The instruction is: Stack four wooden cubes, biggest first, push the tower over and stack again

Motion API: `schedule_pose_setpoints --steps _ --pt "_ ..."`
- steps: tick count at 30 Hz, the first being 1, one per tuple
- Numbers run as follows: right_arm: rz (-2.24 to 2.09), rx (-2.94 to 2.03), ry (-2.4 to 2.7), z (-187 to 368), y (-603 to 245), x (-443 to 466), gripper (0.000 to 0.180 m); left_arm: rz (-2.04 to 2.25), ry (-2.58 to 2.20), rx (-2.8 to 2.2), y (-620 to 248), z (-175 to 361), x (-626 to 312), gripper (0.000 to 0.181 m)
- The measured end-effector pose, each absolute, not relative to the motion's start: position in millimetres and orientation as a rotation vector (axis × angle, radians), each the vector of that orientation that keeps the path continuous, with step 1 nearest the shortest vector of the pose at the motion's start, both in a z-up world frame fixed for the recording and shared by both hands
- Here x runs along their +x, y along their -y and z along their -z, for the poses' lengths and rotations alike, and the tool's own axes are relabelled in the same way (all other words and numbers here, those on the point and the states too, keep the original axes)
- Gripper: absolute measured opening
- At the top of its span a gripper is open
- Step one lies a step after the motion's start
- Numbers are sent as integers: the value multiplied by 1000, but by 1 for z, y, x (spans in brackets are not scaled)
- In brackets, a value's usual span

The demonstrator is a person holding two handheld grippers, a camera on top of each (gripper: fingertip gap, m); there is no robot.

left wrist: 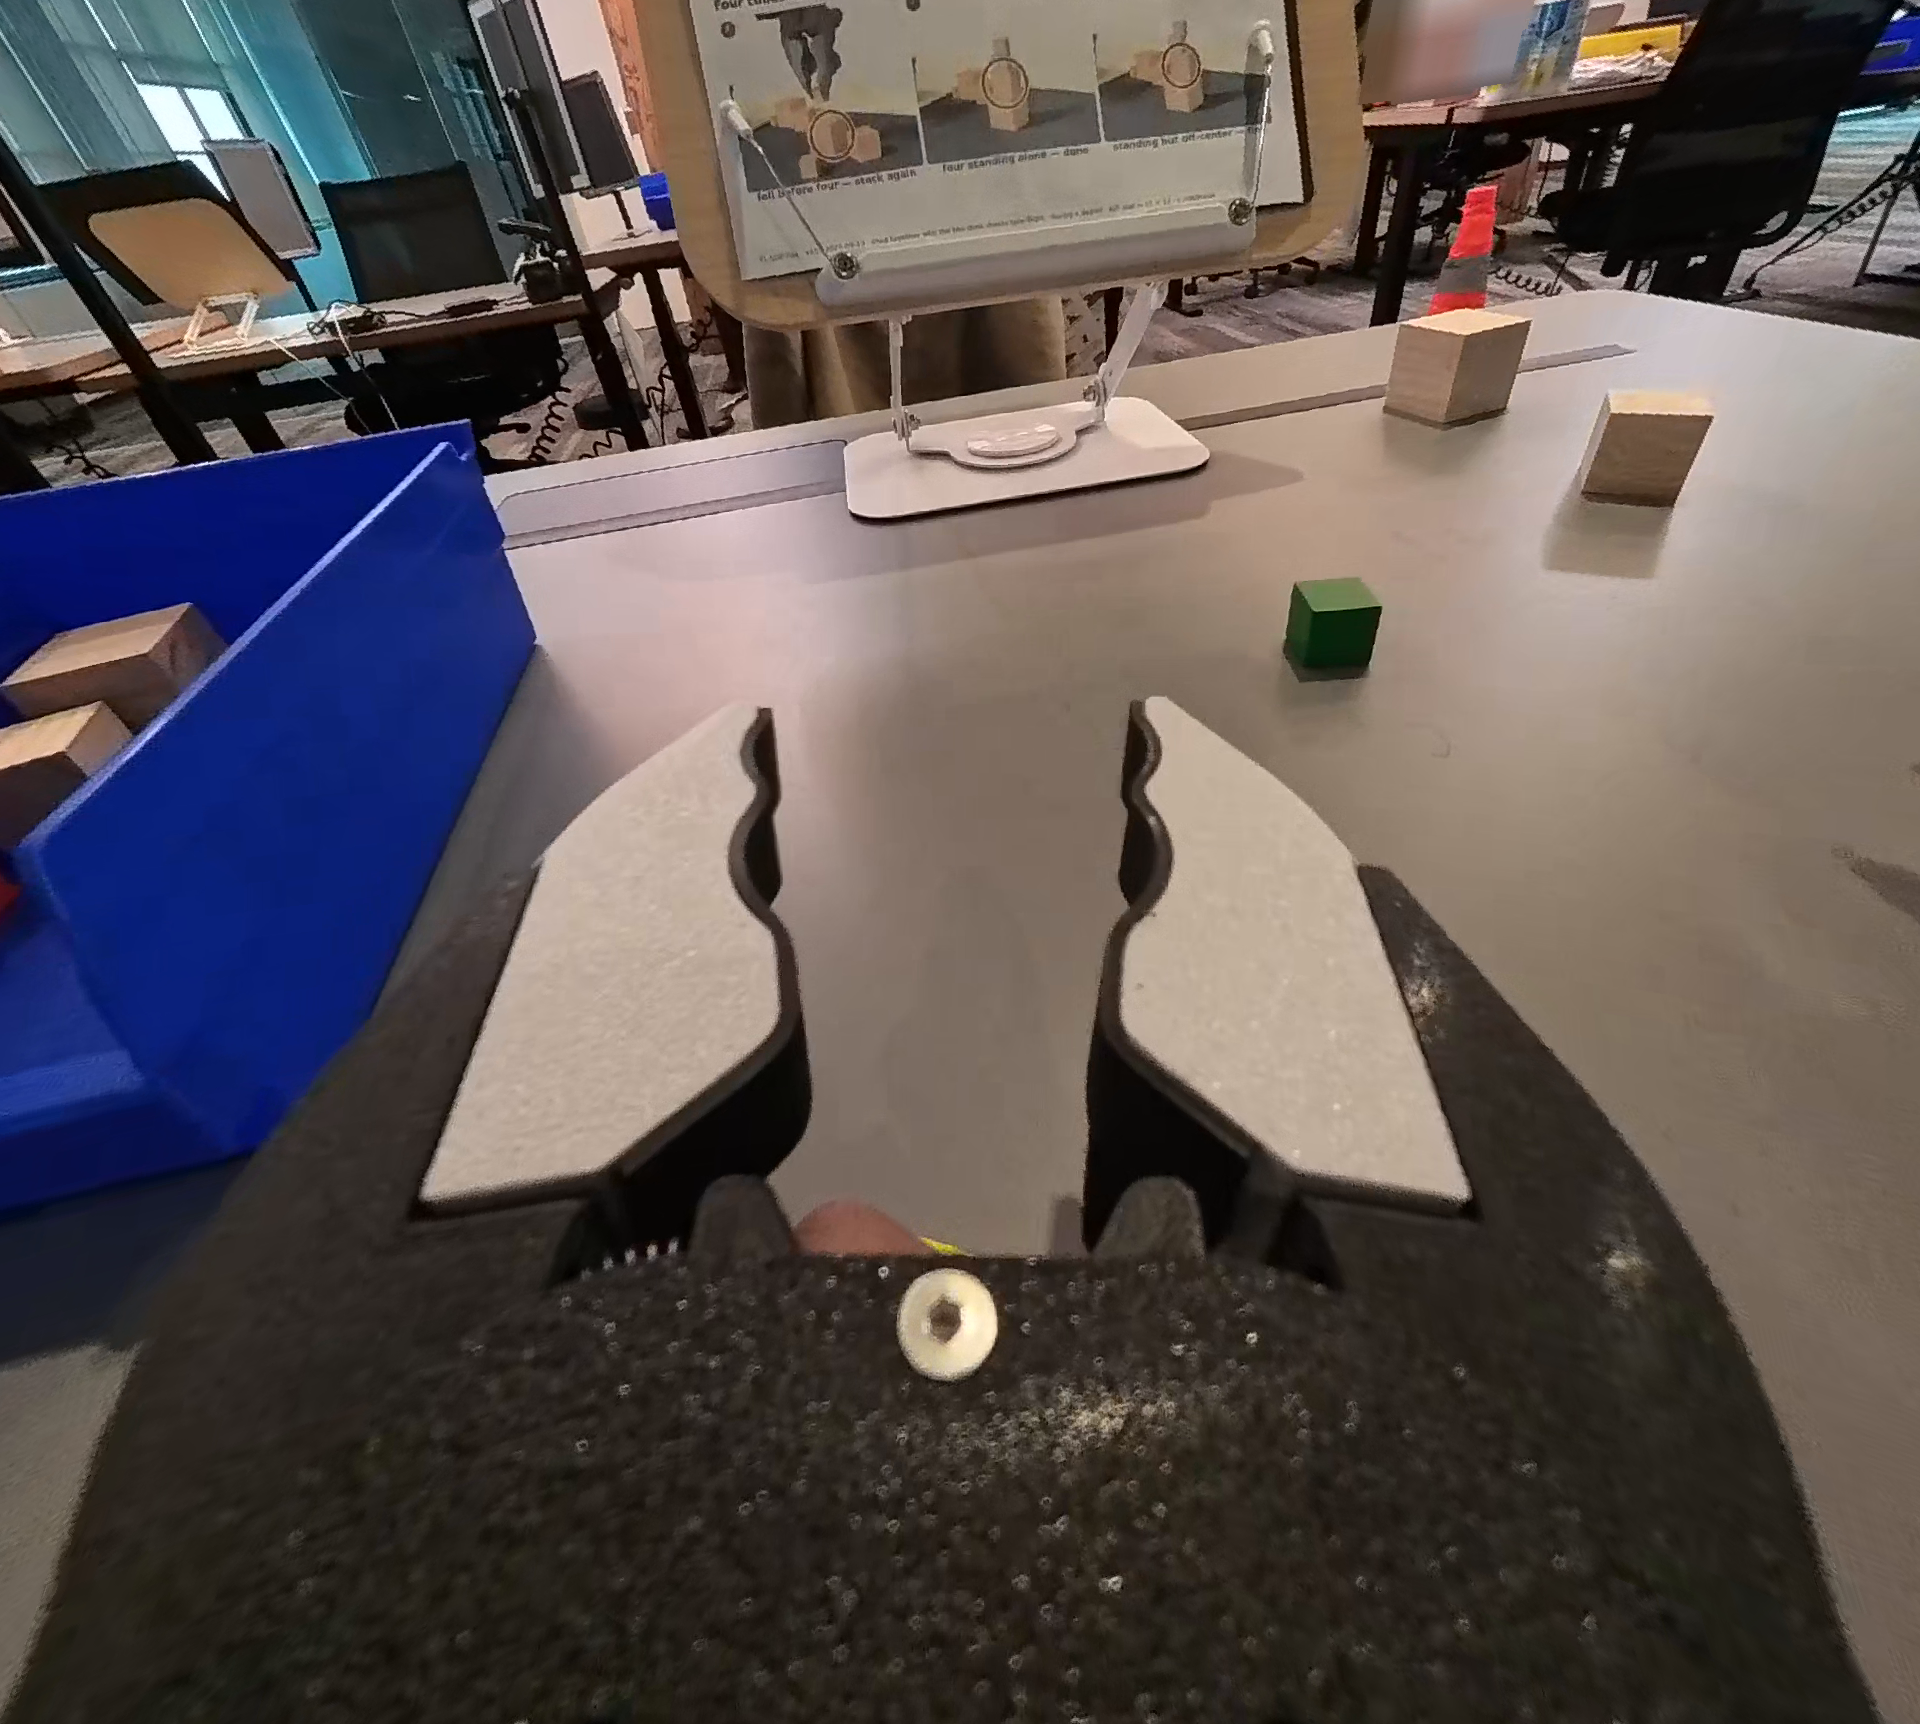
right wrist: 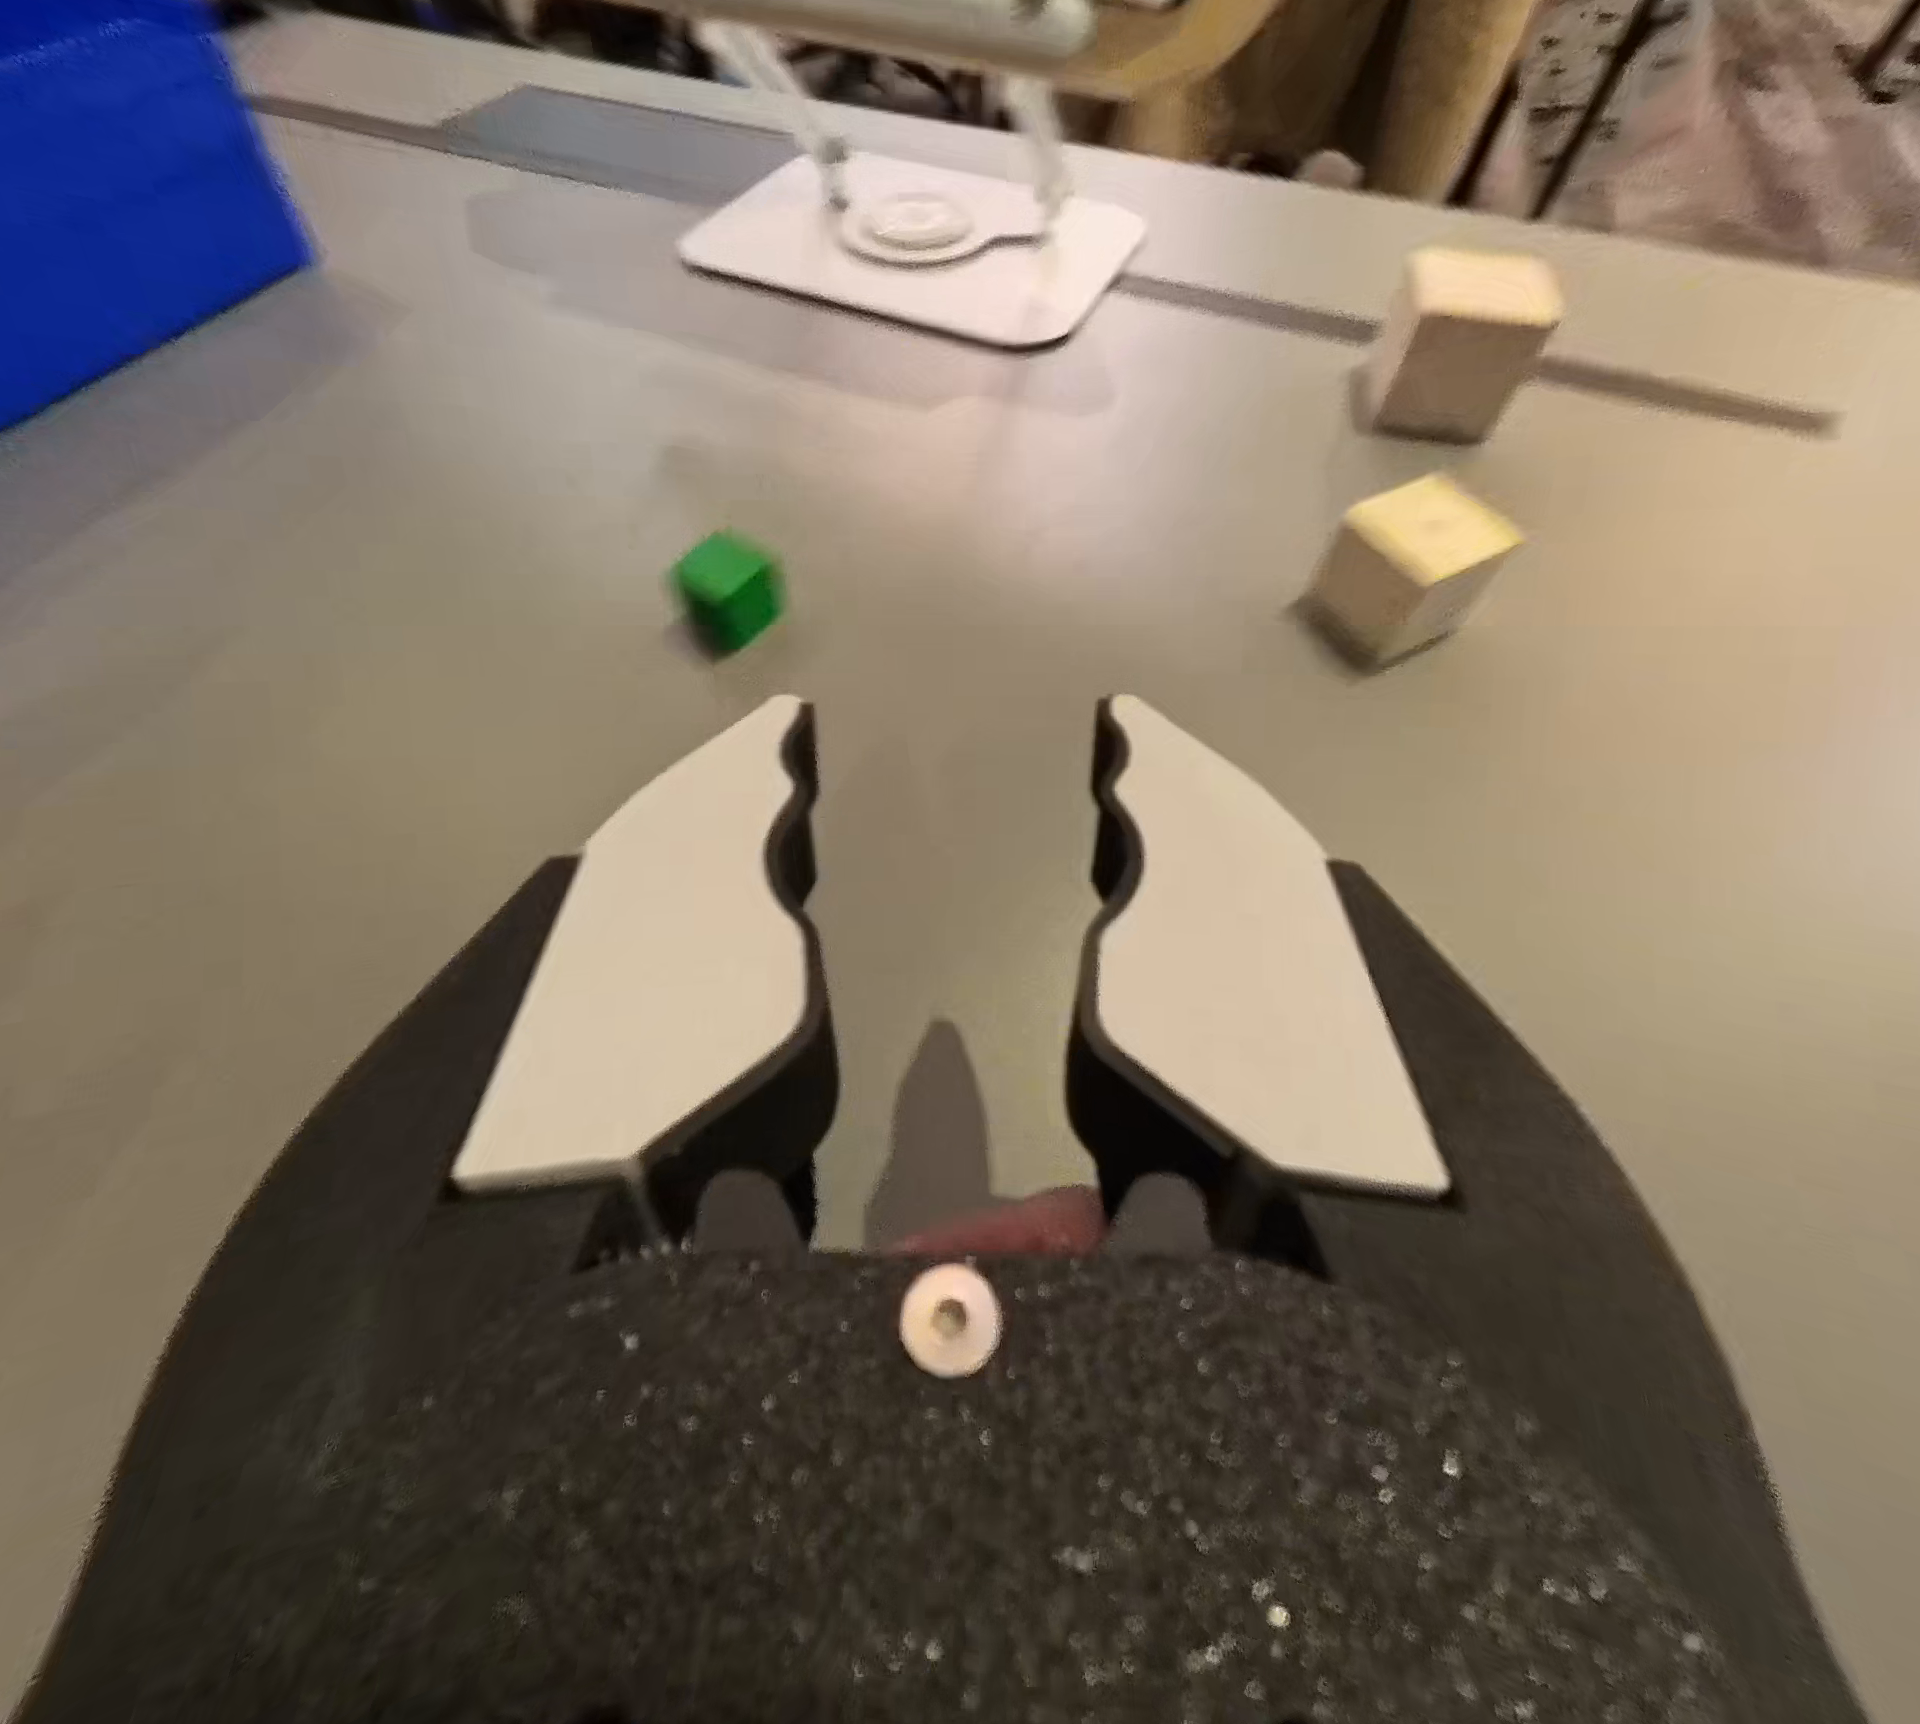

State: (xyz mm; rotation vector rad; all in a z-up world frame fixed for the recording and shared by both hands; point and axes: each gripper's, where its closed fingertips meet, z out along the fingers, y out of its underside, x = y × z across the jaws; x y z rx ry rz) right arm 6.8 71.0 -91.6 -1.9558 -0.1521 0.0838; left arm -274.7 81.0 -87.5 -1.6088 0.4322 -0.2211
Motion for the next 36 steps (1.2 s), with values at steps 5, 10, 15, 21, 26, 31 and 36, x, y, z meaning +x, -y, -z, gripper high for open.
schedule_pose_setpoints --steps 5,10,15,21,26,31,36 --pt "105 -2191 64 45 -192 92 65 237 -452 -1621 -81 90 -272 64" --pt "194 -2454 -3 70 -292 147 67 267 -467 -1616 -80 89 -270 64" --pt "132 -2649 -88 122 -347 169 69 321 -474 -1624 -79 90 -269 64" --pt "203 -2776 -100 164 -360 187 62 343 -506 -1629 -77 91 -264 65" --pt "244 -2708 -21 142 -355 195 60 368 -509 -1634 -77 92 -264 64" --pt "169 -2368 337 28 -332 146 60 388 -497 -1624 -77 90 -265 64" --pt "81 -2007 923 -52 -260 -2 60 344 -511 -1623 -77 91 -264 64"
